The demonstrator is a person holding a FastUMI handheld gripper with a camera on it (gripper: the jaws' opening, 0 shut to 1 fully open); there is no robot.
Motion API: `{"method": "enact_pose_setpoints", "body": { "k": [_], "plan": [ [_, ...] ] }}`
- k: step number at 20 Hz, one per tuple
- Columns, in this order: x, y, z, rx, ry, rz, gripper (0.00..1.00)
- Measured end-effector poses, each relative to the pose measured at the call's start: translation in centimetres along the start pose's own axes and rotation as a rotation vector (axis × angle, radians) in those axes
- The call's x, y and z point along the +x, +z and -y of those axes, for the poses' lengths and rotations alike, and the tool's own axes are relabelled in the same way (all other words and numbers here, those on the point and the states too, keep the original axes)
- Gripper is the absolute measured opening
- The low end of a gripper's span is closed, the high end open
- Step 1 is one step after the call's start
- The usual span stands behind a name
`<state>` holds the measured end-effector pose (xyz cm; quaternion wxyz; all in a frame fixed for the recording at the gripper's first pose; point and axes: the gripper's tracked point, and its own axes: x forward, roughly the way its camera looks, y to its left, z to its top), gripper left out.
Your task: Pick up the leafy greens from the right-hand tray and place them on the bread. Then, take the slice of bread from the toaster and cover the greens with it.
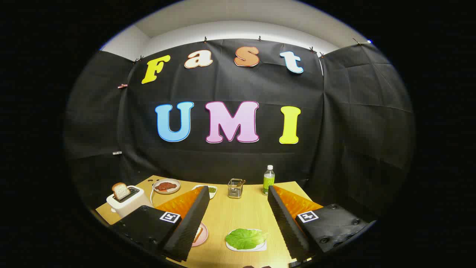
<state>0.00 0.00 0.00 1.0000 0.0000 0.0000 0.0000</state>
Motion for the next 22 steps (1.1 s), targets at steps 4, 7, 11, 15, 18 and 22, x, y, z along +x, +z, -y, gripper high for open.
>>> {"method": "enact_pose_setpoints", "body": {
  "k": [4, 7, 11, 15, 18, 22],
  "plan": [
    [0.5, -0.4, -0.3, 0.002, 0.008, -0.008, 0.98],
    [0.7, -0.3, -0.2, 0.019, 0.006, -0.002, 0.98],
    [1.2, -0.8, 0.0, 0.021, 0.0, -0.02, 0.98],
    [1.6, -1.6, -0.1, 0.023, 0.008, -0.045, 0.98],
    [1.8, -2.1, -0.3, 0.02, 0.017, -0.062, 0.98],
    [2.6, -2.3, -0.2, 0.016, 0.028, -0.073, 0.98]
  ]
}}
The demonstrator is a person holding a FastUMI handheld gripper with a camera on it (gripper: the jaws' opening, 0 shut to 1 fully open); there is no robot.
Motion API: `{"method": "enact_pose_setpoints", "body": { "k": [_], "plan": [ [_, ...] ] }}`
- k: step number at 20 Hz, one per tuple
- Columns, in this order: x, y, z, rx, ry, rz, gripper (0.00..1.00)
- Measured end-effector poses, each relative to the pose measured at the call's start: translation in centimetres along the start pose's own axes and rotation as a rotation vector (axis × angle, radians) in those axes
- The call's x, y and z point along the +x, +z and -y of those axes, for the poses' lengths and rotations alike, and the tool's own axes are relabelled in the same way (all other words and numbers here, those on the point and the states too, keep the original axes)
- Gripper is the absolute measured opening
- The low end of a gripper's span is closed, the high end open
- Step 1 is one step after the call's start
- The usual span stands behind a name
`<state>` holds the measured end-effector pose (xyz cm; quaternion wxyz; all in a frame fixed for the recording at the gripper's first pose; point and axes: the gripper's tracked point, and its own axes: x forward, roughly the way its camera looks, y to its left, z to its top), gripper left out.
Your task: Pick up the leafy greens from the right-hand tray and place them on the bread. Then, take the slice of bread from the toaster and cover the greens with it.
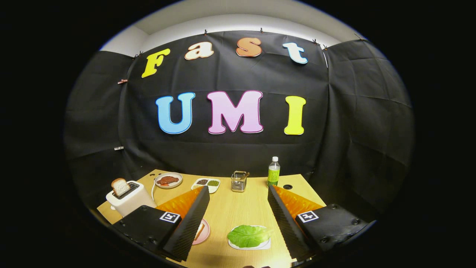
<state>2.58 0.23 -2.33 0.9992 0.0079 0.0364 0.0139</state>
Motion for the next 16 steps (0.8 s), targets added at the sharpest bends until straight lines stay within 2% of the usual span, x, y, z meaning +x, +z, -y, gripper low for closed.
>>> {"method": "enact_pose_setpoints", "body": {
  "k": [8, 12, 16],
  "plan": [
    [2.0, -2.7, -0.3, -0.012, 0.072, -0.092, 0.98],
    [3.4, -6.4, 0.4, -0.06, 0.084, -0.203, 0.98],
    [4.9, -11.1, 1.2, -0.053, 0.083, -0.331, 0.98]
  ]
}}
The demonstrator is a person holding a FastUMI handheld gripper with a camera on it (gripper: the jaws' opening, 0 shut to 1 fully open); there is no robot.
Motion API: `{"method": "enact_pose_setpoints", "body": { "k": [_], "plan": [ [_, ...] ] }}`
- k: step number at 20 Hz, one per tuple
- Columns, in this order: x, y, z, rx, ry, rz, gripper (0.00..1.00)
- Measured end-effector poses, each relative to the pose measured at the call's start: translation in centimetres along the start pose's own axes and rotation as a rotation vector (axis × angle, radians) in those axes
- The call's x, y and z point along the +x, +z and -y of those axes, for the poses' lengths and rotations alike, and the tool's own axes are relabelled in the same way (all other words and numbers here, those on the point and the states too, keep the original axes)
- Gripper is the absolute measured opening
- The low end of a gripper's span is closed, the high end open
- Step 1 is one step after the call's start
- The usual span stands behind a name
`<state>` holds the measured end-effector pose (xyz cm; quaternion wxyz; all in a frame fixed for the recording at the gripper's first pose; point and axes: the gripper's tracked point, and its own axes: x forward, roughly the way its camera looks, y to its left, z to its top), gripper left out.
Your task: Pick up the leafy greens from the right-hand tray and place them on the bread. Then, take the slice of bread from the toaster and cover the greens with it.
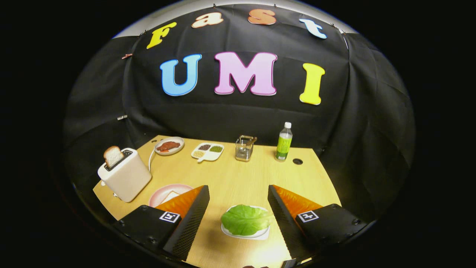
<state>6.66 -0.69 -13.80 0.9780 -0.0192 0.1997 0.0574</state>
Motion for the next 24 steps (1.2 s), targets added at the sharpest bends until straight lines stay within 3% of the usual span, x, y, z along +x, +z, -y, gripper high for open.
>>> {"method": "enact_pose_setpoints", "body": {
  "k": [8, 24],
  "plan": [
    [5.6, -8.0, 1.3, 0.054, -0.025, -0.206, 0.98],
    [12.1, -18.7, 3.8, 0.145, -0.122, -0.41, 0.98]
  ]
}}
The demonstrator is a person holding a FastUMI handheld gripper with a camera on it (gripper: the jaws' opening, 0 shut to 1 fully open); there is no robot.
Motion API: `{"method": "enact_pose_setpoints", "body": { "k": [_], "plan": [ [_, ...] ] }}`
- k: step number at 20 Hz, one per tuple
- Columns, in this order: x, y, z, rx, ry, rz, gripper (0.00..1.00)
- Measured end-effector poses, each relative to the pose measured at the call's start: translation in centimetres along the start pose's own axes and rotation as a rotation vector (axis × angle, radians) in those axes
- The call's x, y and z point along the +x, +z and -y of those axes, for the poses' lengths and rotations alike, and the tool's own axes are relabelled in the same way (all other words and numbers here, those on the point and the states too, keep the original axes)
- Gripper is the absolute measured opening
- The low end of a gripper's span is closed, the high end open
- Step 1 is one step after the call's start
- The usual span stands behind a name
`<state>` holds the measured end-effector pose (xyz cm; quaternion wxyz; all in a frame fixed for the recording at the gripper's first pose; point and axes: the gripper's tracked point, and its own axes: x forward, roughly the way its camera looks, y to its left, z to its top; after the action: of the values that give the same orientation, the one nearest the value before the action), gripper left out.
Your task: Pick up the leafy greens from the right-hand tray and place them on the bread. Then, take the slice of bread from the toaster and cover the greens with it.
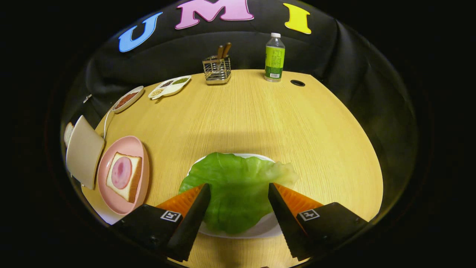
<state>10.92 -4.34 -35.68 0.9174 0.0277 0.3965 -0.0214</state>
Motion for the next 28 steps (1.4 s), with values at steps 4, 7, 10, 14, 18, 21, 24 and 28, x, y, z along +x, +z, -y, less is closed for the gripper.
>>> {"method": "enact_pose_setpoints", "body": {
  "k": [4, 7, 10, 14, 18, 21, 24, 28],
  "plan": [
    [0.0, -0.1, -0.1, -0.05, -0.01, -0.003, 0.98],
    [0.0, 0.0, 0.1, -0.04, -0.009, -0.02, 0.93],
    [0.0, 0.1, 0.7, -0.022, -0.018, -0.027, 0.71],
    [-0.2, 0.1, 1.2, -0.013, -0.021, -0.034, 0.36],
    [-0.2, 0.1, 1.0, -0.022, -0.011, -0.041, 0.17],
    [-0.7, 0.2, 0.2, -0.003, 0.047, -0.055, 0.06],
    [-1.5, 0.9, 0.6, -0.028, 0.039, -0.039, 0.05],
    [-3.5, 3.0, 0.9, -0.067, 0.026, -0.002, 0.05]
  ]
}}
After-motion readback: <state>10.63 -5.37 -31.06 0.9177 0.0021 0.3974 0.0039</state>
